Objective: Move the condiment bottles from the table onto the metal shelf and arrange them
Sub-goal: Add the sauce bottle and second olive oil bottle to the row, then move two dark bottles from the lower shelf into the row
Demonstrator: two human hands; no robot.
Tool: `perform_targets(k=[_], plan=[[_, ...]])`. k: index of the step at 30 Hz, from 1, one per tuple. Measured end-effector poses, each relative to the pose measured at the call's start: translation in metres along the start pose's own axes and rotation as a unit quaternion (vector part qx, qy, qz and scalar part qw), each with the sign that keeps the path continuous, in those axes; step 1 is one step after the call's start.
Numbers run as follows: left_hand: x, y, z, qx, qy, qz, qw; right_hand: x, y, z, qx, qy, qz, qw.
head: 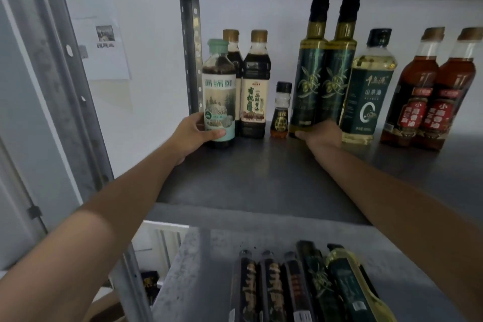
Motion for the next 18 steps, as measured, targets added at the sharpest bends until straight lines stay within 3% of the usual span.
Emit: perform_targets(k=[3,6,9,10,12,13,14,16,17,18], plan=[[-0.007,-0.002,-0.002,0.126,-0.006,-0.013,0.992,-0.015,-0.006,0.010,-0.003,0.029,0.035,0.999],[-0.029,-0.014,-0.001,0.257,-0.039,-0.019,0.966,-0.063,-0.005,0.039,0.010,0.118,0.107,0.987],[-0.075,-0.039,0.009,0.262,-0.134,-0.134,0.946,-0.126,-0.017,0.077,-0.056,0.191,0.233,0.952],[-0.101,-0.049,0.010,0.264,-0.195,-0.214,0.920,-0.145,-0.027,0.090,-0.065,0.150,0.301,0.939],[-0.164,-0.056,-0.003,0.241,-0.298,-0.359,0.851,-0.188,-0.053,0.116,-0.015,-0.019,0.416,0.909],[-0.193,-0.048,-0.020,0.231,-0.301,-0.405,0.832,-0.210,-0.072,0.117,0.003,-0.082,0.447,0.891],[-0.215,-0.031,-0.041,0.225,-0.265,-0.424,0.836,-0.229,-0.091,0.109,0.006,-0.096,0.458,0.884],[-0.236,0.028,-0.091,0.215,-0.147,-0.325,0.909,-0.252,-0.126,0.068,-0.010,-0.014,0.432,0.902],[-0.239,0.061,-0.114,0.206,-0.084,-0.211,0.952,-0.260,-0.141,0.040,-0.036,0.032,0.412,0.910],[-0.241,0.094,-0.134,0.215,-0.031,-0.085,0.973,-0.265,-0.153,0.013,-0.075,0.079,0.388,0.915]])
Point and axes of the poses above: each hand's wrist, its own x-axis towards the middle knuckle, its own z-axis out of the back of the hand, y = z × x, the point moved 4 cm from there along x, towards the middle knuckle, and after that the axes turned 3 degrees about -z, right-handed, at the moved point
